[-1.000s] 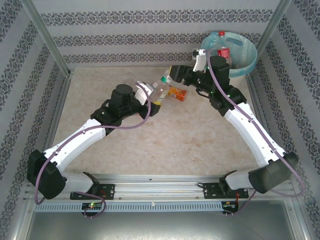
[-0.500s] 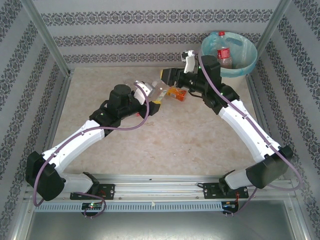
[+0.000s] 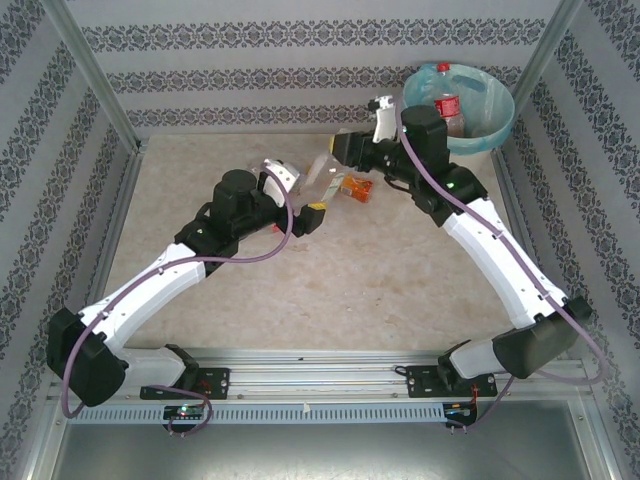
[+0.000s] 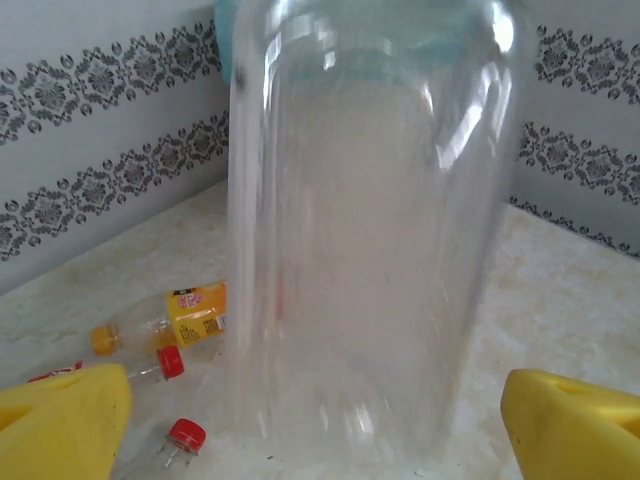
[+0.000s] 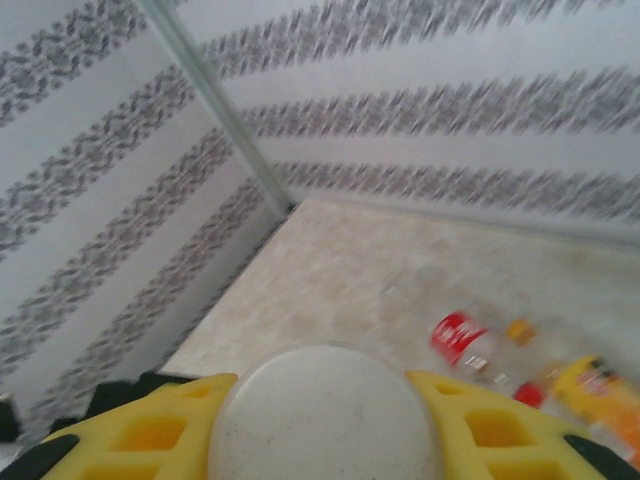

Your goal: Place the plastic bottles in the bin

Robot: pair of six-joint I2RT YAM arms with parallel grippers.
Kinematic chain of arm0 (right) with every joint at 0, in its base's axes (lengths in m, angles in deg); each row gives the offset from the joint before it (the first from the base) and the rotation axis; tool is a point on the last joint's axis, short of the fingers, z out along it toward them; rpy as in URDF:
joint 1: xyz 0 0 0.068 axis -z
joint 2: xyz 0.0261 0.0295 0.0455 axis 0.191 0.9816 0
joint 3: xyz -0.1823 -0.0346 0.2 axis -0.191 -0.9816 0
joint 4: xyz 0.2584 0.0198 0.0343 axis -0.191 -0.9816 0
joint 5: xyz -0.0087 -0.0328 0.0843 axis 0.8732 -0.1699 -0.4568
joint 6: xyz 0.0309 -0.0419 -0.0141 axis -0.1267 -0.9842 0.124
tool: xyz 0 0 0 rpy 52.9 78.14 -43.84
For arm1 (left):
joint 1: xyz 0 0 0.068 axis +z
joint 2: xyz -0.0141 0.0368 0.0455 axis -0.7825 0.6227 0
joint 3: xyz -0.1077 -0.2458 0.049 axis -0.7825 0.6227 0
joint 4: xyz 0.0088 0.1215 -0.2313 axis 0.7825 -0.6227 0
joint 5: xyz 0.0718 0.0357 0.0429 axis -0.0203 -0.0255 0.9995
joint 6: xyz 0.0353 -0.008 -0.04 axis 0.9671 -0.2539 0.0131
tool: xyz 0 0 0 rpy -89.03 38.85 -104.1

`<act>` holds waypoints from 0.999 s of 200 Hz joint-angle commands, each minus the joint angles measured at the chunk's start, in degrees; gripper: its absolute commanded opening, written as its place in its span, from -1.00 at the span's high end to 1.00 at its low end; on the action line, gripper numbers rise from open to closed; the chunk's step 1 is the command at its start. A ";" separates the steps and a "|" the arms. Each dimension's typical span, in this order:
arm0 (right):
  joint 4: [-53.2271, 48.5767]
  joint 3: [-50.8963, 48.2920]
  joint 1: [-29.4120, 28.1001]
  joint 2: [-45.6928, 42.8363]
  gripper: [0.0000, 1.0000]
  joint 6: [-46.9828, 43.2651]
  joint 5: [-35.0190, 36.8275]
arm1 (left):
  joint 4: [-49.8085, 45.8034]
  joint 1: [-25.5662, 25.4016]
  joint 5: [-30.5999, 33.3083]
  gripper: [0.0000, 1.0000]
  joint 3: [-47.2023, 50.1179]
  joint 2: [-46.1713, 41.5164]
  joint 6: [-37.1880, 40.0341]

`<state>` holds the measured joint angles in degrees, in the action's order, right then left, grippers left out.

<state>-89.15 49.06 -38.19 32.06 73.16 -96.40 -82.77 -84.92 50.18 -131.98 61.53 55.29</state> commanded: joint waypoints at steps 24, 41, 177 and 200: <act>-1.53 13.78 5.59 2.32 0.52 -20.26 24.61 | 4.86 -0.50 2.01 -0.99 1.20 -3.77 -2.13; 0.39 18.07 8.75 5.65 0.57 -24.74 29.95 | 4.69 -0.49 2.43 -1.00 1.57 -4.28 -2.28; -13.85 50.95 17.72 42.00 0.56 -35.31 39.38 | 3.07 -0.46 4.40 -0.99 2.92 -6.08 -2.35; -17.96 52.29 18.72 44.18 0.54 -33.21 37.86 | 2.84 -0.45 4.91 -0.99 3.46 -6.39 -1.93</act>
<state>-101.67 97.91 -20.86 75.47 37.05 -57.65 -80.41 -84.92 54.09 -129.20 56.63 53.83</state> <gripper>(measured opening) 0.413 0.995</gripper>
